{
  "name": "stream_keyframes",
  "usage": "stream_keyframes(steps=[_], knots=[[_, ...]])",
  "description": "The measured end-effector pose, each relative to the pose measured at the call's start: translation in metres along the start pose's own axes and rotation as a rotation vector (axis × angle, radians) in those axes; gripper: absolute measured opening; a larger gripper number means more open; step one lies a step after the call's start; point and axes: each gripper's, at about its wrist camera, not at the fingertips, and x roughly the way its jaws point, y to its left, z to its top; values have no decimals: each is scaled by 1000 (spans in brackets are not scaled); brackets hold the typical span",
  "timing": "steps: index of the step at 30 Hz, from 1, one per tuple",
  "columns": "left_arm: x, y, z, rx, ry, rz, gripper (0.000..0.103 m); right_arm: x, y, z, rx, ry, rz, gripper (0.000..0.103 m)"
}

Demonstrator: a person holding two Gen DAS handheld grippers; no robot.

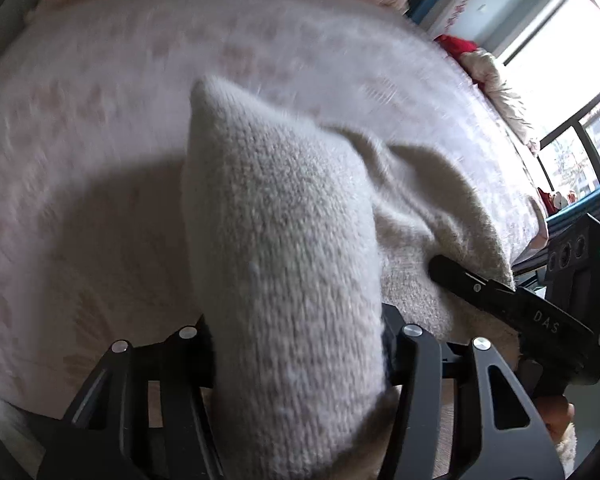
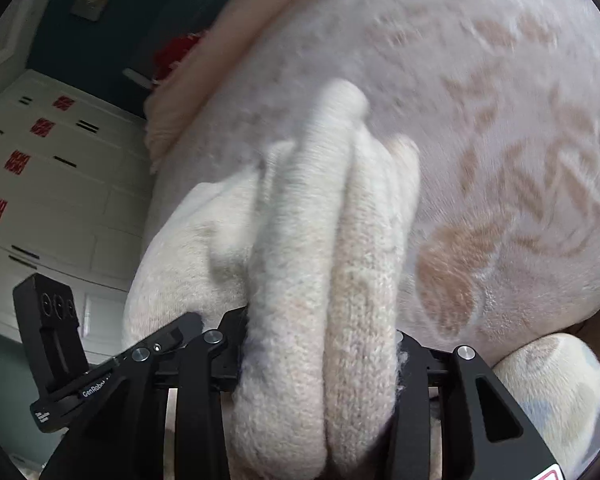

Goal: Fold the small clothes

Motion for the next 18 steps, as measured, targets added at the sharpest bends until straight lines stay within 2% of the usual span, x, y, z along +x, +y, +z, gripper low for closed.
stream_keyframes(steps=[9,18], knots=[[-125,-57,28,139,-260,-27,53,-112,91,12,-163,-269,75,38],[-269,-89,26,253,-584,-101,56,-233,187,5,-399,-551,190,39]])
